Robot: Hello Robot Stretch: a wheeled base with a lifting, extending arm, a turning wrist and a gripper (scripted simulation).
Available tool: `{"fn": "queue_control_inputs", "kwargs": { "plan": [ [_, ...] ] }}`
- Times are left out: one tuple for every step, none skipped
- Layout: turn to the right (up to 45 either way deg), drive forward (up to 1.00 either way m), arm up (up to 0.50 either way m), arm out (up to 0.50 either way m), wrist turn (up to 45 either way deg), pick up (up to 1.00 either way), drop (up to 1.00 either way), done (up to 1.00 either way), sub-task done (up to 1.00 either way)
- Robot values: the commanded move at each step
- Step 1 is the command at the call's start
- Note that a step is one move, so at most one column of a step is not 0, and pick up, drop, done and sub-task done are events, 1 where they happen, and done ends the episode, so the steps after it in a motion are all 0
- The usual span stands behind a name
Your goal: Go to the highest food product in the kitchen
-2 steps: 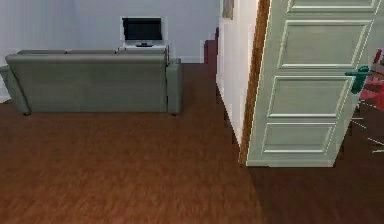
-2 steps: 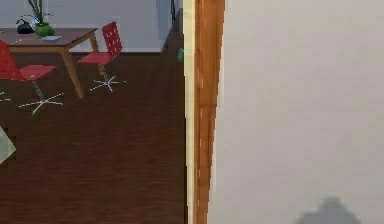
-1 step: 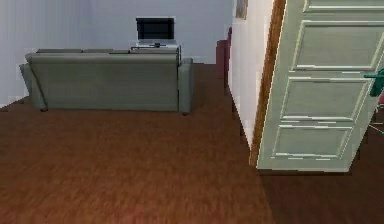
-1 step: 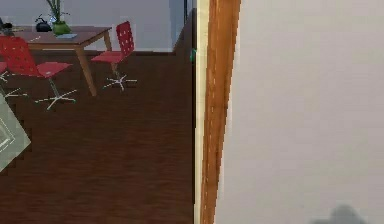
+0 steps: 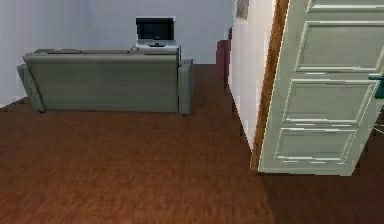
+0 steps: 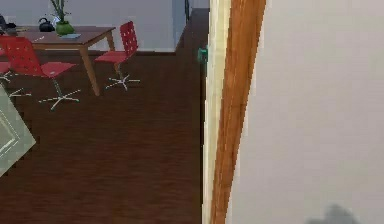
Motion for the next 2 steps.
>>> {"fn": "queue_control_inputs", "kwargs": {
  "plan": [
    [45.0,0.0,0.0,0.0,0.0,0.0,0.0,0.0,0.0],
    [21.0,0.0,0.0,0.0,0.0,0.0,0.0,0.0,0.0]
  ]
}}
